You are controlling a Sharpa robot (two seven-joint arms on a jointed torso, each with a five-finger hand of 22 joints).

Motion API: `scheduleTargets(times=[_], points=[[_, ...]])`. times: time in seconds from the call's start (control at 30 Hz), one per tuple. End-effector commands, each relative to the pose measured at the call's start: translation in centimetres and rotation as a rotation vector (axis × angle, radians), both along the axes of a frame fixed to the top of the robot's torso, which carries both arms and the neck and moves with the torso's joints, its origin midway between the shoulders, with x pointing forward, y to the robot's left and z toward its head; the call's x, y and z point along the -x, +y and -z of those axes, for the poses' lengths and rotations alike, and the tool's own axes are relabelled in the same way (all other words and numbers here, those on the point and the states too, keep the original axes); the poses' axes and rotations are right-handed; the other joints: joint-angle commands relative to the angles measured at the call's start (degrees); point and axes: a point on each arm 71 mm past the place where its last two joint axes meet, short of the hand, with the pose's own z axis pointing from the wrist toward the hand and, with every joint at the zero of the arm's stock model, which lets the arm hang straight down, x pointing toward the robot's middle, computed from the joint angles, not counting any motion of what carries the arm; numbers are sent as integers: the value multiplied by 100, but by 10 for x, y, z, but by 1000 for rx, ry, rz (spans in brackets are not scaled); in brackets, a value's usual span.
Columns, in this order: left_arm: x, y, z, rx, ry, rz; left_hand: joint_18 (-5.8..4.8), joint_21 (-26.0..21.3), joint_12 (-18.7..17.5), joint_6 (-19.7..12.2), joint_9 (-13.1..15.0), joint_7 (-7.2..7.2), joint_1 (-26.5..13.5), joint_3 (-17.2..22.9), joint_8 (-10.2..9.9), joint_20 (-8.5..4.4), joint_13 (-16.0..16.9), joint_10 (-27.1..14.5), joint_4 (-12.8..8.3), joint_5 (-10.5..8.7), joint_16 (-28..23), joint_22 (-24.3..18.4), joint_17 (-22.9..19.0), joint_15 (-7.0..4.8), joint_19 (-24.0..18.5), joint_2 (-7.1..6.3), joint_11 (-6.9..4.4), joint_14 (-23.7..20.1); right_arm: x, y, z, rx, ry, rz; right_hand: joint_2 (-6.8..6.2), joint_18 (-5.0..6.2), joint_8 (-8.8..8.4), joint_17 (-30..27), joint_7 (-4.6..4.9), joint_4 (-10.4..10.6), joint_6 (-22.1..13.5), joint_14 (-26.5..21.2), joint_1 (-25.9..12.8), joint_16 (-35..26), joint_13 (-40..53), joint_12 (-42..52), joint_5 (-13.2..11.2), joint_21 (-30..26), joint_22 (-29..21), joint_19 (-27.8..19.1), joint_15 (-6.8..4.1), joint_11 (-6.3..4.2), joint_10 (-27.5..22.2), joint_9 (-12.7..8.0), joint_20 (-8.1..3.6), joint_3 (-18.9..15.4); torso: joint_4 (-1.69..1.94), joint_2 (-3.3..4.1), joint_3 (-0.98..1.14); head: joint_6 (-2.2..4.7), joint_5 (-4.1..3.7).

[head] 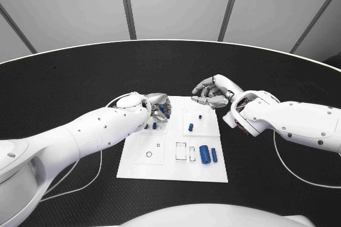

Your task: Assemble the parts on the task board

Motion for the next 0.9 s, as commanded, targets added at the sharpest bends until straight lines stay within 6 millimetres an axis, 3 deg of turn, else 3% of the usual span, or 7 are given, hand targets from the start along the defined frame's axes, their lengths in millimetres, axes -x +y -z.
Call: scheduleTargets(times=[0.03, 0.37, 0.77, 0.9], points=[[1, 0, 1, 1, -2, 1, -31, 28, -37, -7, 18, -23, 12, -26, -11, -10, -14, 3, 4, 48, 37, 22, 15, -5, 42, -28, 0, 34, 0, 0, 0, 0, 0, -1, -43, 82, 19, 6, -7, -1, 20, 2, -3, -11, -2, -6, 25, -14, 1, 44, -20, -6, 13, 7, -8, 24, -2, -2, 3, -6, 1], [2, -1, 2, 1, 3, 9, -50, 96, 3, 167, 123, -73, 94, 127, 51, -28, 28, 109, 8, 69, 30, 132, -88, -53, 108, 123, -56, 50, 0, 0, 0, 0, 0, -1, -45, 81, 24, 11, -9, -2, 24, 5, -6, -13, 1, 6, 27, -16, -1, 53, -22, -8, 26, 8, -10, 28, 0, -2, 4, -10, 0], [3, -2, 3, -1, 9, 11, -78, 189, 19, 359, 270, -140, -84, 192, 99, -73, 74, 239, 220, 19, -40, 279, -452, -119, 201, 336, -129, 34, 0, 0, 0, 0, 1, -1, -44, 79, 25, 12, -9, -3, 26, 6, -6, -13, 8, 16, 28, -6, 7, 58, -22, -9, 33, 8, -10, 30, -3, -1, 5, -18, 0], [3, -2, 3, -1, 7, 8, -79, 186, -3, 318, 295, -141, -174, 140, 66, -83, 77, 223, 285, -34, -25, 271, -388, -118, 202, 307, -123, 60, 0, 0, 0, 0, 1, -1, -44, 79, 25, 12, -9, -3, 26, 6, -6, -13, 8, 16, 28, -6, 7, 58, -22, -9, 33, 8, -10, 30, 0, 0, 3, -18, -3]])
